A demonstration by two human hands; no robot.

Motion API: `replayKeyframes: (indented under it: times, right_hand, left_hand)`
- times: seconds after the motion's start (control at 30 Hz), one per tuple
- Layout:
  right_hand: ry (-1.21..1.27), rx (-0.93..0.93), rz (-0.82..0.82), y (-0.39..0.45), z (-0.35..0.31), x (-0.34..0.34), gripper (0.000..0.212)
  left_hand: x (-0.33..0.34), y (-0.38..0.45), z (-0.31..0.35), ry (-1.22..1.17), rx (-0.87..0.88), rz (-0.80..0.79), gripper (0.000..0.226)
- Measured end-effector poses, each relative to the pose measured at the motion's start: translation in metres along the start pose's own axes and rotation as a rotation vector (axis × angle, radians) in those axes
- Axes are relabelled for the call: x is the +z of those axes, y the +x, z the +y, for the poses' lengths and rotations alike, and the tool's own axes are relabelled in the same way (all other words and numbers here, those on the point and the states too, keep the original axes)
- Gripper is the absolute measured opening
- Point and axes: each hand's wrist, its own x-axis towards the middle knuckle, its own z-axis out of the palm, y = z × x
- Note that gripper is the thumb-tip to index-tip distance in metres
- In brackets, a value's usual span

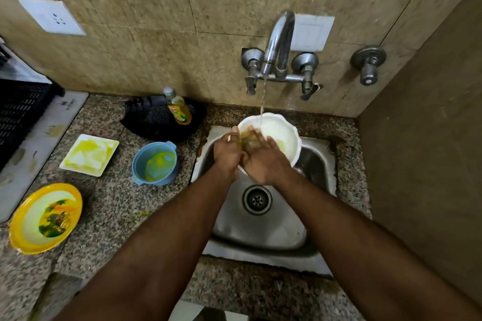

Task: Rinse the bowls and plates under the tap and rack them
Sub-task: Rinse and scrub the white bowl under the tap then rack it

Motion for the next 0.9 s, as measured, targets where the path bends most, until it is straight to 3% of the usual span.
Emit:
replayKeyframes:
  times: [0.1,0.17,0.27,0.4,0.57,0.63,0.73,0.9]
  right_hand:
    - [0.023,-0.103,-0.1,-0.02,0.007,-0.003,0.056]
    - [-0.068,-0.076,-0.175,-0.034,0.013,-0.002,0.058]
    - [-0.15,0.045,-0.136,-0.031,0.017,0.002,0.067]
    - [-0.034,0.146,-0.103,-0.004,0.007,0.008,0.072]
    - [0.255,-0.142,-0.157,-0.019,-0.012,0.015,0.059]
    - [0.27,-0.076,-0.237,-0.032,-0.005,0.012,0.064]
    - [0.091,0.12,-0.298,-0.035,0.008,0.001,0.077]
    - [0.035,0.146,-0.244,0.006,-0.002,0.013,0.073]
  left_hand:
    - [-0.004,0.006,0.001,0.04,0.028,0.044,0.047]
    - [-0.007,0.003,0.0,0.038,0.033,0.056,0.047]
    - [-0.003,-0.01,-0.002,-0.033,0.032,-0.001,0.044]
    - [-0.004,-0.009,0.003,-0.065,0.036,-0.041,0.033]
    - [-0.021,0.008,-0.002,-0.026,-0.014,0.012,0.032]
    - [-0.025,0.014,-0.012,0.008,-0.009,0.046,0.038]
    - [-0.023,0.006,-0.015,0.06,0.029,0.032,0.035]
    - [-0.016,0.007,-0.004,0.036,0.037,0.062,0.038]
